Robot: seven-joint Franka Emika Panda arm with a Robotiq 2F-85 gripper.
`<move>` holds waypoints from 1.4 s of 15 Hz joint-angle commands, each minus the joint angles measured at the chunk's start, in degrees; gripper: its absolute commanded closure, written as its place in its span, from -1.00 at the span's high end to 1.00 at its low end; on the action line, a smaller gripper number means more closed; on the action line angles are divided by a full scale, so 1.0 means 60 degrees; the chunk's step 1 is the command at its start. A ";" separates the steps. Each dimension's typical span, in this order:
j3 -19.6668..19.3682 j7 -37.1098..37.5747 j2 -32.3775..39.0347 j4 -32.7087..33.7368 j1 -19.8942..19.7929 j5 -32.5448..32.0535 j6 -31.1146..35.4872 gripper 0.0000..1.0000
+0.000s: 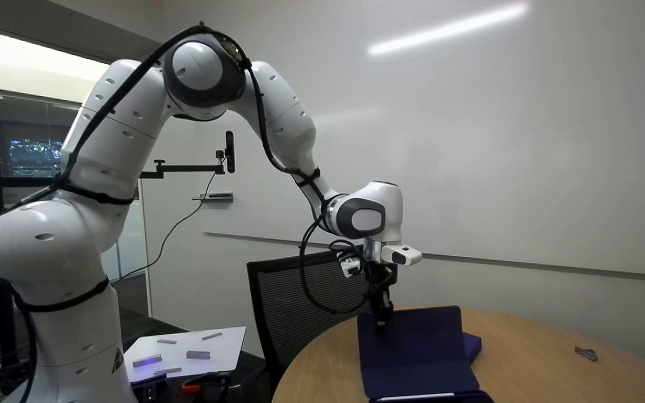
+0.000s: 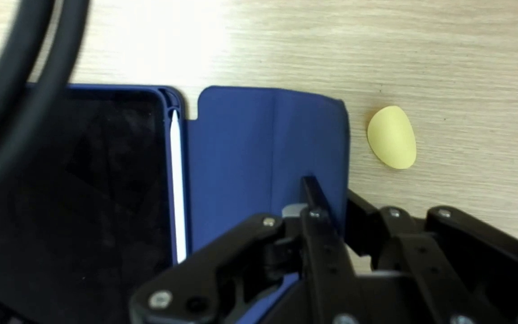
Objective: Cover the tablet with its purple cover
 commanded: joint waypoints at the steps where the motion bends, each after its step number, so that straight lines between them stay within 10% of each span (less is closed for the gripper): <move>1: 0.0000 0.0074 -0.0530 -0.0492 -0.0074 0.0295 0.0437 -0.96; 21: 0.0870 -0.3239 -0.1861 -0.2026 -0.2057 0.4142 0.1473 -0.96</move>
